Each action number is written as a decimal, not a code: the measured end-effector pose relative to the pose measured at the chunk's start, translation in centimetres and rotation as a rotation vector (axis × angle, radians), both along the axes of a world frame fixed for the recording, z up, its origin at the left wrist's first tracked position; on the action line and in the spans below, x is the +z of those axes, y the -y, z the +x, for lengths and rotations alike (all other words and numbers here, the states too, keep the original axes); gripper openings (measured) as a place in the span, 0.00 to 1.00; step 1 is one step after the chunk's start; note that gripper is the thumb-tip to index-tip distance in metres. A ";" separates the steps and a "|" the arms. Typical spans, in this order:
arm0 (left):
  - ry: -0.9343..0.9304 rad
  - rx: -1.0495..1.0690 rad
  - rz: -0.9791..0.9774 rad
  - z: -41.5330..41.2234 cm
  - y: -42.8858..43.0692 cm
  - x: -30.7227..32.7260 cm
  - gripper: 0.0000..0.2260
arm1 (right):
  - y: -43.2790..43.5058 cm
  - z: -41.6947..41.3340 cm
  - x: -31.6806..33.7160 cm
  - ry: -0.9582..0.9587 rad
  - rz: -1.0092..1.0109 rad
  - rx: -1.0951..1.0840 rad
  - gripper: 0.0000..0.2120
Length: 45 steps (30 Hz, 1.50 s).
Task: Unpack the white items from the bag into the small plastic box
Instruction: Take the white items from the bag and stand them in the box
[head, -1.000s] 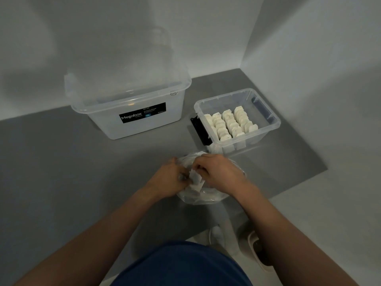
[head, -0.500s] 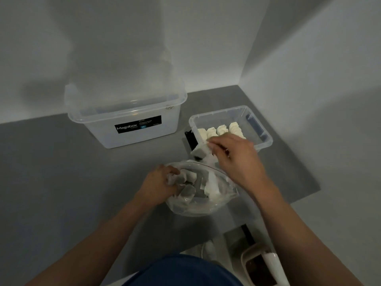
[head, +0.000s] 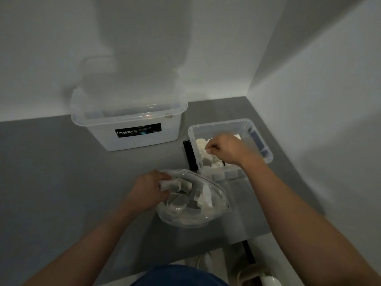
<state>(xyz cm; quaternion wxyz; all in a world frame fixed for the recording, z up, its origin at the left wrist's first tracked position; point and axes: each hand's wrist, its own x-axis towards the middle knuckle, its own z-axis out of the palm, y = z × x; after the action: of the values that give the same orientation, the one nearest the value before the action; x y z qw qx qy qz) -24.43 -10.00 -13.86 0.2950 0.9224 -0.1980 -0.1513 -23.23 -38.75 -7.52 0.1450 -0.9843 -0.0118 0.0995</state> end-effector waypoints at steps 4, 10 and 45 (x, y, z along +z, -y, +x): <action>0.008 0.000 0.013 -0.1 0.3 0.1 0.21 | 0.0 0.8 -2.1 -0.056 0.003 0.007 0.09; 0.000 -0.018 0.023 0.1 0.3 0.2 0.21 | 0.3 0.5 -1.1 0.059 0.070 -0.063 0.08; 0.042 -0.229 -0.129 1.1 -2.1 0.2 0.24 | -11.9 -8.9 -3.3 0.055 0.335 -0.349 0.07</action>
<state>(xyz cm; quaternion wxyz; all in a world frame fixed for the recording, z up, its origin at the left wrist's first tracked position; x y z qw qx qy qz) -23.28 -7.89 -13.70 0.3303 0.8758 -0.3176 -0.1515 -32.18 -26.85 -10.82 0.3210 -0.9360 0.1380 0.0428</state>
